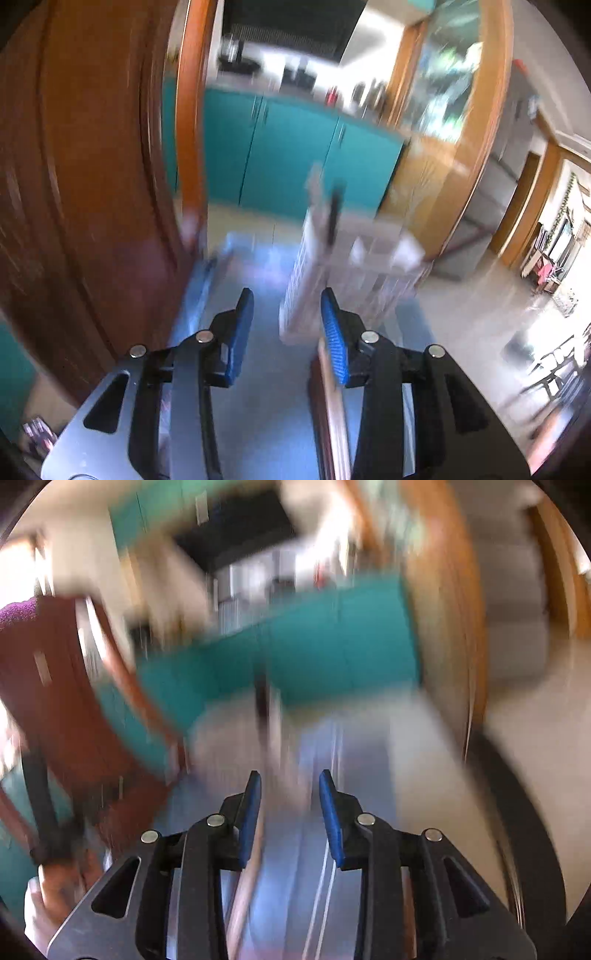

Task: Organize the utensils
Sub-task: 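Open the right tool over the holder while the left tool drops its chopstick inside, then close the right tool on a beige wooden chopstick while the left tool moves to a black chopstick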

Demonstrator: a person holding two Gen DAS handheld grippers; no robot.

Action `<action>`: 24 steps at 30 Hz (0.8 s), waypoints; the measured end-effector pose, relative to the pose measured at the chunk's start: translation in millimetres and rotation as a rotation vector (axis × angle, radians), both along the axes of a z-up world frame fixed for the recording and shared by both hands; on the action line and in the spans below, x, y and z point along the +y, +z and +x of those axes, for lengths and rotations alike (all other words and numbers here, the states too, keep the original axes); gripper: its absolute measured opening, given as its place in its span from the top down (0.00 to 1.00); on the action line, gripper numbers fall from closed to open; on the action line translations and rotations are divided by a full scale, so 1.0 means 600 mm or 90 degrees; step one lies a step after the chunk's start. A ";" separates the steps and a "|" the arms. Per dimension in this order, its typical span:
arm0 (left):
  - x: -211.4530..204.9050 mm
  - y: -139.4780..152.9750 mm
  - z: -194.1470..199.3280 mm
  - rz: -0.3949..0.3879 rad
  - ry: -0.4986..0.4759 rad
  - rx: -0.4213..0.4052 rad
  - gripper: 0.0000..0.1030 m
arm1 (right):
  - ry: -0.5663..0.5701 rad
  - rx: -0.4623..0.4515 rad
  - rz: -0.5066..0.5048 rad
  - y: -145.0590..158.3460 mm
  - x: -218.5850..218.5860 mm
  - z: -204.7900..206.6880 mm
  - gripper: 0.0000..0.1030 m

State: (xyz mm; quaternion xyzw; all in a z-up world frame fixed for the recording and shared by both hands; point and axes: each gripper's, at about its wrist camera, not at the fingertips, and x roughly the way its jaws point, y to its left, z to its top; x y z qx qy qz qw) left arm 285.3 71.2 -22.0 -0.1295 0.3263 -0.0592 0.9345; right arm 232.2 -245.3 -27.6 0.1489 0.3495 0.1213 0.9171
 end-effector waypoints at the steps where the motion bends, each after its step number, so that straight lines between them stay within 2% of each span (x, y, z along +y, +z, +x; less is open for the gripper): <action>1: 0.001 -0.018 0.009 -0.010 -0.003 0.034 0.63 | 0.029 0.057 -0.001 -0.034 0.018 0.011 0.69; 2: 0.000 -0.031 0.015 -0.012 -0.003 0.058 0.63 | 0.058 0.127 -0.016 -0.078 0.047 0.021 0.69; 3: -0.003 -0.039 0.018 -0.006 -0.002 0.073 0.63 | 0.085 0.171 -0.045 -0.112 0.078 0.025 0.69; 5: -0.014 -0.063 0.022 0.029 0.014 0.099 0.62 | 0.120 0.205 -0.104 -0.149 0.129 0.026 0.69; 7: -0.028 -0.082 0.024 0.052 0.005 0.126 0.57 | 0.149 0.236 -0.149 -0.175 0.168 0.025 0.68; 10: -0.043 -0.092 0.027 0.058 -0.012 0.145 0.54 | 0.157 0.205 -0.224 -0.182 0.206 0.013 0.68; 13: -0.045 -0.092 0.026 0.062 -0.011 0.149 0.50 | 0.134 0.214 -0.216 -0.187 0.205 0.025 0.68; 20: -0.019 -0.093 0.027 0.037 0.020 0.170 0.48 | 0.110 0.211 -0.256 -0.195 0.220 0.045 0.73; 21: -0.013 -0.094 0.027 0.035 0.021 0.172 0.48 | 0.107 0.210 -0.261 -0.191 0.230 0.052 0.76; 22: -0.010 -0.095 0.026 0.034 0.023 0.176 0.48 | 0.100 0.210 -0.263 -0.191 0.230 0.051 0.86; 24: -0.005 -0.097 0.026 0.032 0.025 0.179 0.48 | 0.075 0.214 -0.256 -0.191 0.219 0.057 0.91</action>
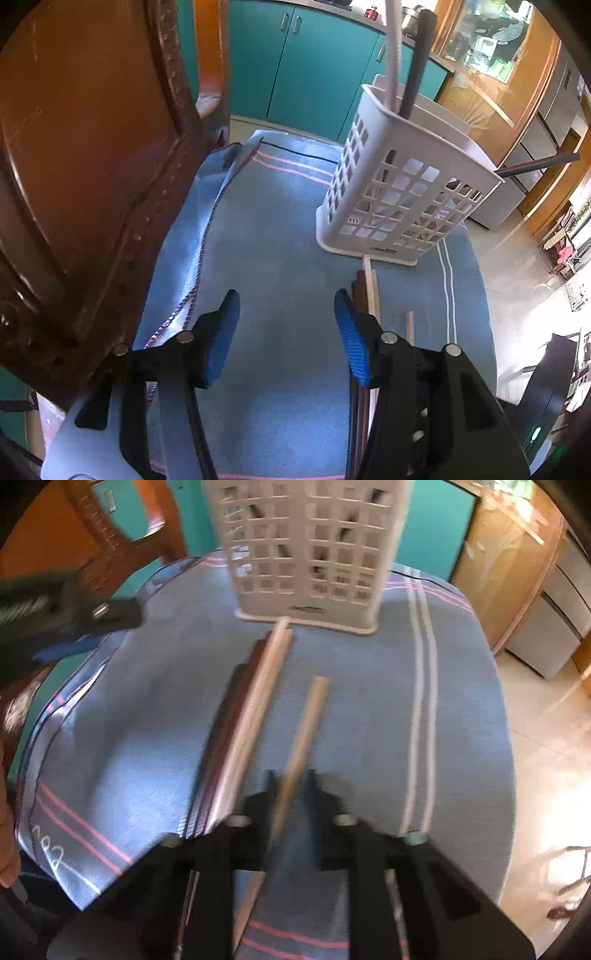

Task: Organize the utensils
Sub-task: 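Close the right tool on a beige wooden chopstick while the left tool moves to a black chopstick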

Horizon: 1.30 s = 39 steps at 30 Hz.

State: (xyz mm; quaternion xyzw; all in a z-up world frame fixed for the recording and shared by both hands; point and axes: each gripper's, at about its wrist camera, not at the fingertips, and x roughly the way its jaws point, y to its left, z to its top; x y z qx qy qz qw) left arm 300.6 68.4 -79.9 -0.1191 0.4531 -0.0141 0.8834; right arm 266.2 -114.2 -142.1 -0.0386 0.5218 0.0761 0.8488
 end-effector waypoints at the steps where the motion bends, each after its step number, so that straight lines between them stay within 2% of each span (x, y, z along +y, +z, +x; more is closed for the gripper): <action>1: 0.001 -0.001 0.000 0.000 -0.002 0.003 0.48 | -0.008 0.003 0.010 -0.004 -0.002 -0.006 0.94; 7: -0.015 -0.010 -0.001 -0.001 -0.040 0.019 0.43 | -0.107 0.015 0.055 0.000 -0.079 -0.007 0.94; 11: -0.041 -0.027 -0.002 -0.017 -0.081 0.040 0.42 | -0.111 0.025 0.114 -0.008 -0.101 -0.002 0.92; 13: -0.057 -0.037 -0.004 -0.018 -0.104 0.052 0.40 | -0.110 0.024 0.138 -0.007 -0.111 0.006 0.86; 21: -0.093 -0.084 -0.001 0.011 -0.141 0.102 0.38 | -0.080 0.006 0.091 -0.006 -0.104 0.009 0.84; 26: -0.104 -0.089 -0.005 0.034 -0.156 0.089 0.38 | -0.073 0.005 0.065 -0.003 -0.091 0.007 0.72; 28: -0.104 -0.089 -0.008 0.053 -0.151 0.086 0.52 | -0.068 0.002 0.041 -0.003 -0.078 0.010 0.67; 29: -0.100 -0.089 -0.007 0.048 -0.148 0.088 0.56 | -0.065 0.001 0.026 -0.004 -0.071 0.012 0.67; 31: -0.092 -0.088 -0.008 0.037 -0.147 0.092 0.71 | -0.066 -0.002 0.003 -0.005 -0.061 0.015 0.66; 33: -0.083 -0.087 -0.010 0.027 -0.141 0.095 0.80 | -0.071 -0.003 -0.005 -0.005 -0.055 0.018 0.66; 39: -0.050 -0.080 -0.010 0.017 -0.126 0.094 0.92 | -0.088 0.001 -0.015 -0.005 -0.048 0.025 0.67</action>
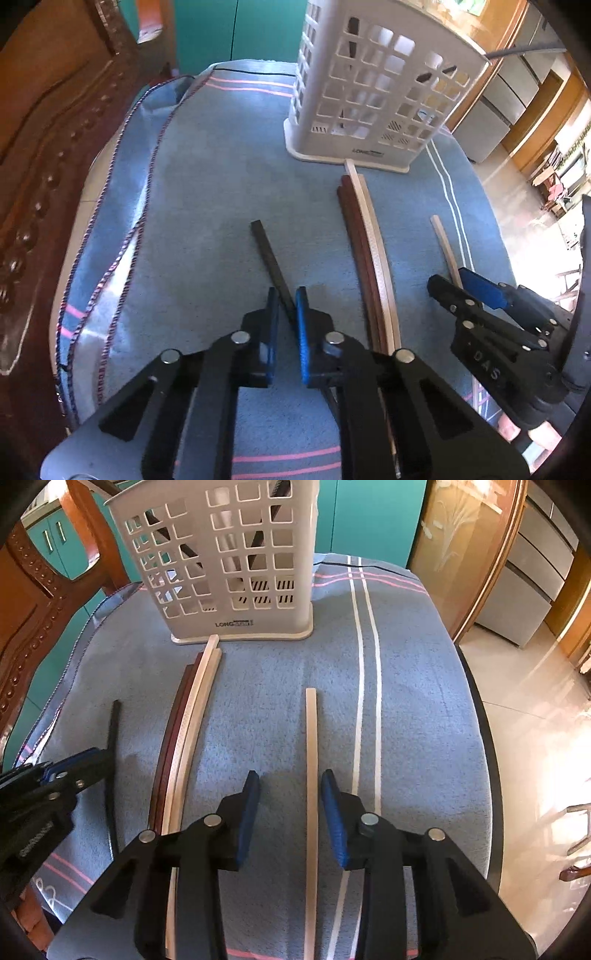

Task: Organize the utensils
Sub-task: 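Close the right tool on a beige wooden chopstick while the left tool moves to a black chopstick, then hold the beige chopstick in the right tool while the left tool aligns over the black chopstick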

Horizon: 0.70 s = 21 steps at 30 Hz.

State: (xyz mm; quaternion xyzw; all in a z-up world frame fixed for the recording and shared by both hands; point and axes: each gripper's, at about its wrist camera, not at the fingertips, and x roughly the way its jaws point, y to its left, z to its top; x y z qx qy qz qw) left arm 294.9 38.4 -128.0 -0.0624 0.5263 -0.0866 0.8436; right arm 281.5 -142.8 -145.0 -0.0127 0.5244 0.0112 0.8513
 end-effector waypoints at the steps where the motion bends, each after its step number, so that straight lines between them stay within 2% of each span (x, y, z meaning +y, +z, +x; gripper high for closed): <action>1: 0.003 0.002 0.000 -0.004 0.000 -0.003 0.93 | 0.003 -0.001 -0.004 -0.001 0.005 0.002 0.68; 2: 0.005 0.005 -0.001 -0.008 -0.001 -0.007 0.93 | 0.006 -0.003 -0.007 -0.001 0.011 0.002 0.71; 4: 0.009 0.009 -0.003 -0.016 -0.002 -0.013 0.96 | 0.015 -0.006 -0.002 -0.001 0.020 0.001 0.90; 5: 0.011 0.013 -0.004 -0.020 -0.002 -0.017 0.96 | 0.018 -0.005 -0.001 -0.001 0.025 0.001 0.93; 12: 0.004 0.032 -0.014 -0.030 -0.015 -0.045 0.97 | 0.006 -0.013 0.021 0.006 0.027 -0.005 0.94; 21: -0.009 0.021 -0.010 -0.018 -0.016 -0.027 0.96 | -0.024 -0.003 0.044 0.004 -0.002 0.002 0.93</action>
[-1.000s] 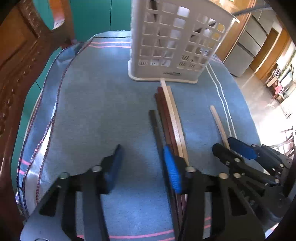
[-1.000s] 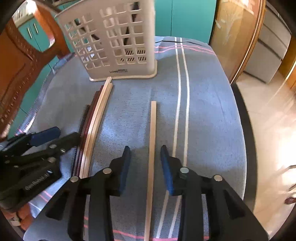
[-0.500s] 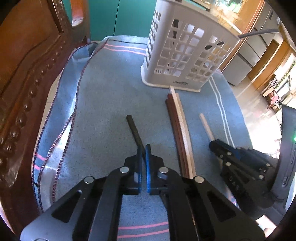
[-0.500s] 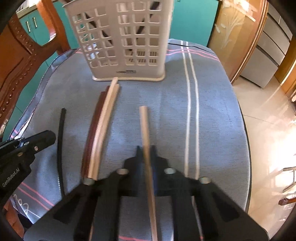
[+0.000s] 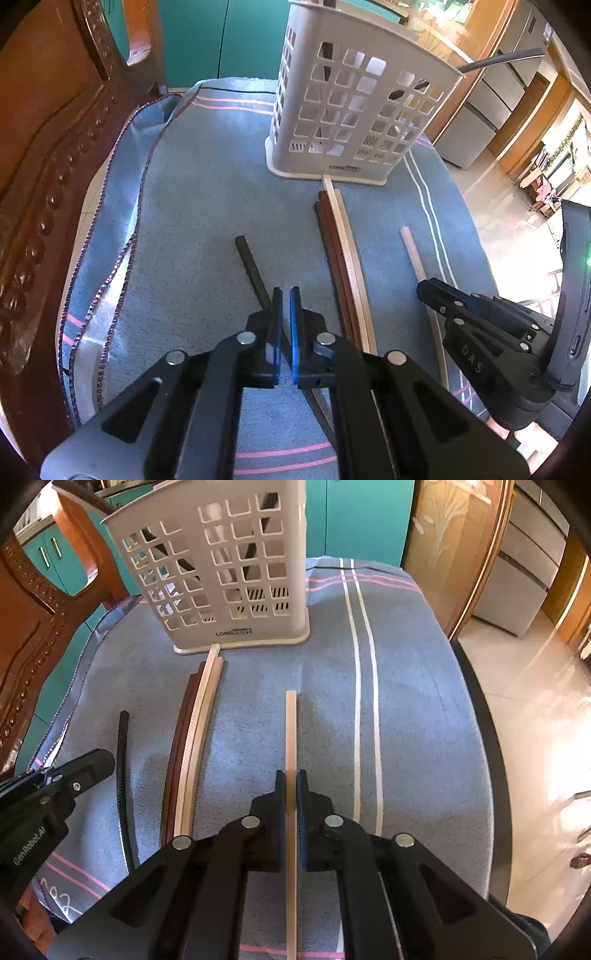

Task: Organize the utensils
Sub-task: 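Hold the beige chopstick in the right tool while the left tool aligns over the black chopstick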

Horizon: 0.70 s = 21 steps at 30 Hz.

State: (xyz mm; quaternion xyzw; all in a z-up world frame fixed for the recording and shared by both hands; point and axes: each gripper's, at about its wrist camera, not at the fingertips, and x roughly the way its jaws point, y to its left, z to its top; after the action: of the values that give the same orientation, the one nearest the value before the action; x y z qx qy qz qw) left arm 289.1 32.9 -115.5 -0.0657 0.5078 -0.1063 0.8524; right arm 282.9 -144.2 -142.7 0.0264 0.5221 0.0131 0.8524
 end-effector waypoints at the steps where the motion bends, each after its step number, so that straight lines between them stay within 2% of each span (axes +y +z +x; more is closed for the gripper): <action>1: 0.001 -0.003 0.001 0.001 0.002 0.003 0.94 | 0.004 0.003 0.006 -0.001 0.000 -0.002 0.88; 2: 0.002 -0.005 0.002 0.002 0.004 0.005 0.91 | 0.012 0.006 0.013 -0.002 0.002 -0.003 0.83; 3: 0.003 -0.006 0.004 0.001 0.006 0.007 0.84 | 0.020 0.006 0.017 -0.002 0.006 -0.003 0.74; 4: 0.003 -0.009 0.006 0.003 0.008 0.010 0.77 | 0.031 0.005 0.017 -0.003 0.012 -0.004 0.70; 5: 0.003 -0.011 0.007 0.005 0.009 0.012 0.76 | 0.040 0.003 0.011 -0.003 0.018 -0.004 0.67; 9: 0.002 -0.021 0.012 0.014 0.010 0.023 0.70 | 0.072 -0.013 -0.049 -0.009 0.042 -0.004 0.66; 11: 0.002 -0.026 0.014 0.020 0.009 0.027 0.69 | 0.088 -0.022 -0.071 -0.008 0.049 -0.005 0.71; 12: 0.001 -0.029 0.016 0.023 0.009 0.029 0.69 | 0.093 -0.024 -0.073 -0.009 0.053 -0.008 0.84; 14: 0.000 -0.031 0.018 0.029 0.009 0.027 0.69 | 0.094 -0.022 -0.088 -0.009 0.054 -0.006 0.94; 15: -0.001 -0.031 0.019 0.032 0.008 0.026 0.69 | 0.092 -0.020 -0.091 -0.009 0.050 -0.005 0.94; 18: -0.002 -0.031 0.021 0.041 0.010 0.021 0.81 | 0.082 -0.013 -0.086 -0.006 0.033 0.000 0.94; 21: 0.001 -0.027 0.021 0.037 0.015 0.018 0.82 | 0.068 0.000 -0.085 -0.007 0.012 0.019 0.94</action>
State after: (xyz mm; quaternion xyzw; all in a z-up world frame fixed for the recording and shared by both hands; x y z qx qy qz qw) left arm 302.0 33.4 -132.0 -0.0485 0.5217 -0.0808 0.8479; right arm 294.1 -137.3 -146.7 -0.0584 0.5227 0.0241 0.8502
